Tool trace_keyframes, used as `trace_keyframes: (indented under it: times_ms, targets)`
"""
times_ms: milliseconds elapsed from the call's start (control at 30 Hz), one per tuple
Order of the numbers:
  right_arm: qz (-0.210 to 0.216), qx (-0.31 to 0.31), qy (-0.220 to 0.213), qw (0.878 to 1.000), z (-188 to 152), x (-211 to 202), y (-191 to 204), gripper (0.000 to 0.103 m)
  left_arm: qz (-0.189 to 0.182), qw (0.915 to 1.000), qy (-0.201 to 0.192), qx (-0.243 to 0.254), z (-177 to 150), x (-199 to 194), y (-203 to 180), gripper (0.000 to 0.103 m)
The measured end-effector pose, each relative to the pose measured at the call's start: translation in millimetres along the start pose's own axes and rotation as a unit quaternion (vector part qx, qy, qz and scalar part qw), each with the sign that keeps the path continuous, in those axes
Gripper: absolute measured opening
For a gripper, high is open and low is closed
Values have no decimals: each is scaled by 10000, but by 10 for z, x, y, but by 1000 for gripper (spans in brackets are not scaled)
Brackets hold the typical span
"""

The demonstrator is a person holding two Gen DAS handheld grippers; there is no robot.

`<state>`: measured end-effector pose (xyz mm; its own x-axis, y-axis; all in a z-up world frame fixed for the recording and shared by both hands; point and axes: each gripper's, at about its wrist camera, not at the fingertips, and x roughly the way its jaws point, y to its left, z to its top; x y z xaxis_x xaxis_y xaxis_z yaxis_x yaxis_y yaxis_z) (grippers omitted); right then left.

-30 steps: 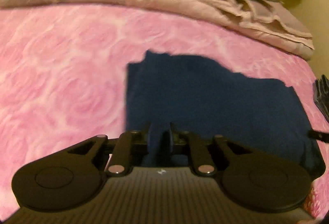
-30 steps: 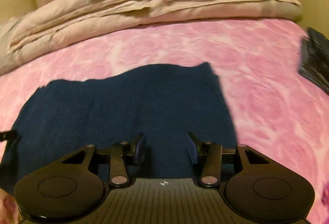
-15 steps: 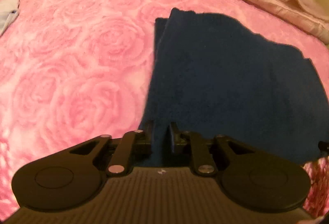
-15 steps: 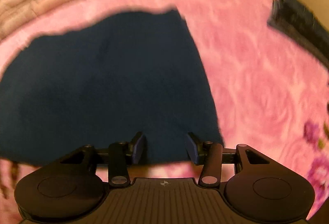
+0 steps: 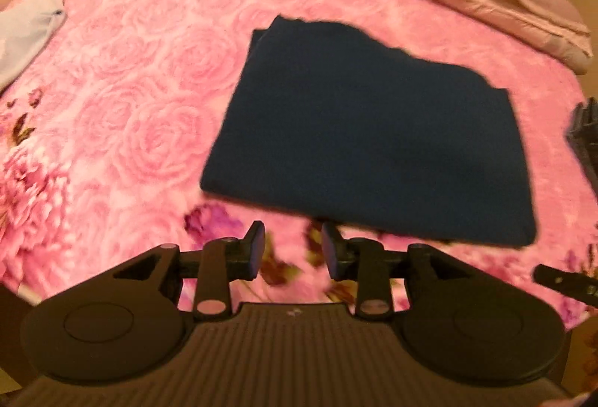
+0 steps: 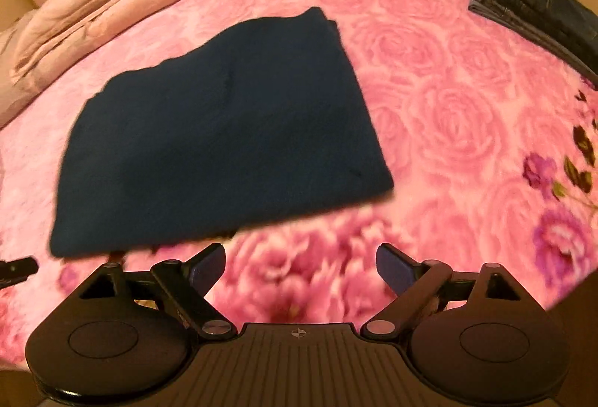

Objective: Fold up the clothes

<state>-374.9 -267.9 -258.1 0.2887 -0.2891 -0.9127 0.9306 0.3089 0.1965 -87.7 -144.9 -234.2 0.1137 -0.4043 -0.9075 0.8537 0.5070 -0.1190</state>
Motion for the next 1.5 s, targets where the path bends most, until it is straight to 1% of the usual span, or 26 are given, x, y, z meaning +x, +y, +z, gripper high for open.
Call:
trace_keyframes:
  times_ms: [67, 200, 367, 433, 567, 767, 933, 1233, 1367, 1467, 1500]
  targets:
    - [85, -145, -33, 9999, -11, -231, 23, 90, 15, 10000, -43, 70, -78, -268, -141, 30]
    - [169, -526, -292, 9980, -19, -772, 57, 90, 122, 9994, -227, 217, -207, -782, -367, 33]
    - [263, -791, -469, 9954, -74, -1334, 60, 91, 234, 9979, -487, 358, -335, -1288, -582, 38]
    - [294, -849, -487, 9948, -124, -1466, 68, 91, 264, 9972, -580, 397, -397, -1419, -638, 39]
    - [399, -943, -461, 9937, -246, -1638, 72, 92, 323, 9954, -766, 476, -520, -1681, -750, 40]
    - [512, -1121, -382, 9916, -433, -1850, 65, 92, 421, 9945, -842, 470, -707, -1933, -822, 40]
    - [542, -1153, -460, 9908, -470, -2069, 15, 92, 490, 9939, -846, 516, -805, -2120, -893, 41]
    - [597, -1071, -615, 9905, -465, -2363, -77, 92, 460, 9902, -1026, 833, -752, -2351, -1138, 43]
    - [584, -955, -633, 9917, -456, -2403, -109, 92, 410, 9884, -1071, 991, -732, -2395, -1231, 44]
    - [544, -910, -582, 9927, -438, -2407, -86, 92, 462, 9875, -1049, 1086, -723, -2421, -1258, 46]
    - [542, -923, -568, 9926, -433, -2407, -63, 92, 478, 9871, -1067, 1091, -723, -2435, -1250, 47]
